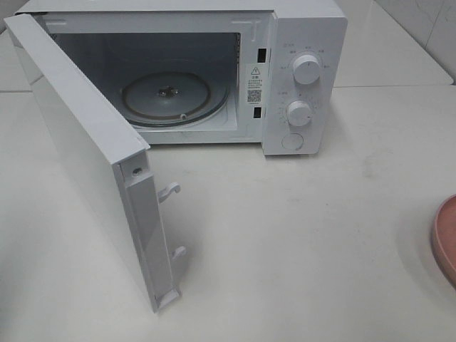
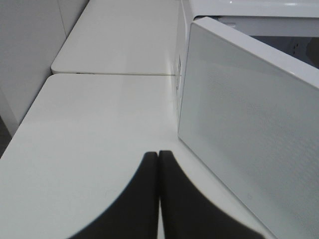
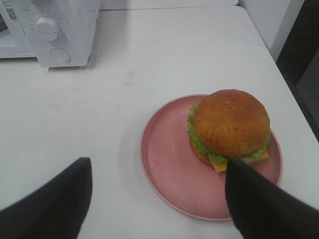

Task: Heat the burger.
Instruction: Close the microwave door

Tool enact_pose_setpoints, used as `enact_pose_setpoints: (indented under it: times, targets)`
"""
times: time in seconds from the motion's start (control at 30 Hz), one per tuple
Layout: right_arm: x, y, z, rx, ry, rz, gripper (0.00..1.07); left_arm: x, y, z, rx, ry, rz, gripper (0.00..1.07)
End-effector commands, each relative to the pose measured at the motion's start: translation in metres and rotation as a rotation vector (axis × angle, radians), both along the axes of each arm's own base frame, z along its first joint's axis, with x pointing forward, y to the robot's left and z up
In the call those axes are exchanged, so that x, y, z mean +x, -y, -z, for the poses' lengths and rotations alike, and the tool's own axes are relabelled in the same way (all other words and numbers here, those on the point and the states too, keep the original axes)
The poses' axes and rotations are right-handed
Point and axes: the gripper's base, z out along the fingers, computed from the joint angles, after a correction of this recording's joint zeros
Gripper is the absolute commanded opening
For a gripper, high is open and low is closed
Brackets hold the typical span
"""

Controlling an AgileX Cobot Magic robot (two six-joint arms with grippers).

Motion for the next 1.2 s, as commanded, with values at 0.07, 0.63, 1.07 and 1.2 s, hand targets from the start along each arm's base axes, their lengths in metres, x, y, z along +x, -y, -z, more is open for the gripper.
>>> enact_pose_setpoints:
  times: [0.07, 0.63, 1.07, 1.2]
  targets:
    - [-0.004, 0.000, 0.001, -0.005, 0.024, 0.001, 0.73, 0.013, -0.001, 0.009, -0.027, 0.088, -0.011, 0.00]
    - [-0.004, 0.000, 0.001, -0.005, 0.024, 0.001, 0.73, 0.074, -0.006, 0.056, 0.043, 0.188, -0.040, 0.00]
    - [-0.004, 0.000, 0.001, -0.005, 0.024, 0.001, 0.73, 0.108, 0.016, 0.084, 0.003, 0.171, 0.209, 0.00]
    - [-0.004, 0.000, 0.001, -0.005, 0.024, 0.001, 0.73, 0.114, 0.021, 0.091, -0.003, 0.186, 0.265, 0.00]
